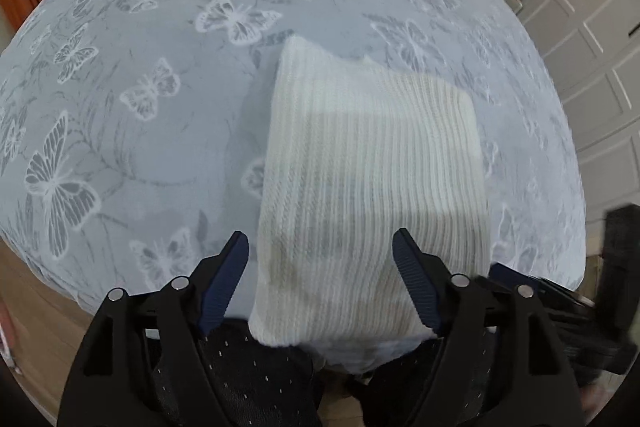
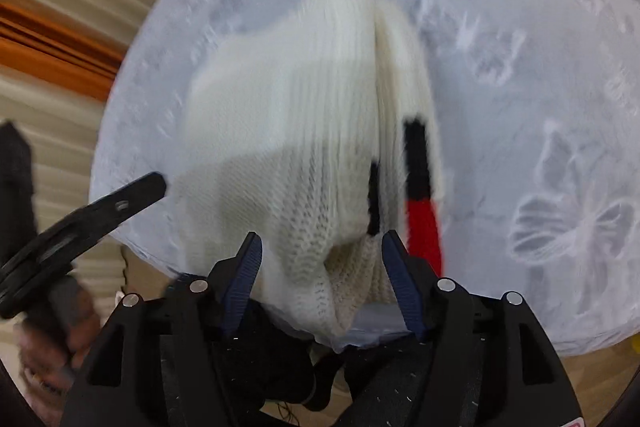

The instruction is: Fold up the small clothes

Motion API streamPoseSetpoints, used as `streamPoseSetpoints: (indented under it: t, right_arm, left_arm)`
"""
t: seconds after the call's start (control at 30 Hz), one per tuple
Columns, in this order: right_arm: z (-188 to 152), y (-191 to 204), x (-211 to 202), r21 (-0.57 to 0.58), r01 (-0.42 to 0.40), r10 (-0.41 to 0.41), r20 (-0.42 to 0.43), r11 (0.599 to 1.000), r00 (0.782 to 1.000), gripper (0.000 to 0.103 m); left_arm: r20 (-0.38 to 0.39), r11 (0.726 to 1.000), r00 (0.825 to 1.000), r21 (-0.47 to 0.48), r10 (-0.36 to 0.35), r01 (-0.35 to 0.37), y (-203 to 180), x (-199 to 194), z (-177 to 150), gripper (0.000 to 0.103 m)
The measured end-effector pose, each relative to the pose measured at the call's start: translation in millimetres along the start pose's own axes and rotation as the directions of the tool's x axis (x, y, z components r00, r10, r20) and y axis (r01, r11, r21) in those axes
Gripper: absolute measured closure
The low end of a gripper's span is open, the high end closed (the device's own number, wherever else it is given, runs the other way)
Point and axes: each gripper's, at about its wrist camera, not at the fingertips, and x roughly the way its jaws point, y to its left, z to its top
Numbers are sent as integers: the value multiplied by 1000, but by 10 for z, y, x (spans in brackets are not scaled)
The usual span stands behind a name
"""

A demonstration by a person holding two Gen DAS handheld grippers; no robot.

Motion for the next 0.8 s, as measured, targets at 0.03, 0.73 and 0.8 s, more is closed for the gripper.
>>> streamPoseSetpoints:
  t: [0.03,0.73,0.8]
  right_arm:
    - [13,0,21,9,-8,8,-11,1000,1000,94]
    - [392,263,-688,-118,114,-91,185,986,978,85]
    - [515,366,-665,-153,130,-98,201,980,975,85]
  left_arm:
    - [-14,1000,1000,-2,2,-2,3,16,-33,30]
    - [-47,996,995,41,86,-84,90,218,-204,27]
    - [-58,995,994,41,93,-91,104,278,-192,27]
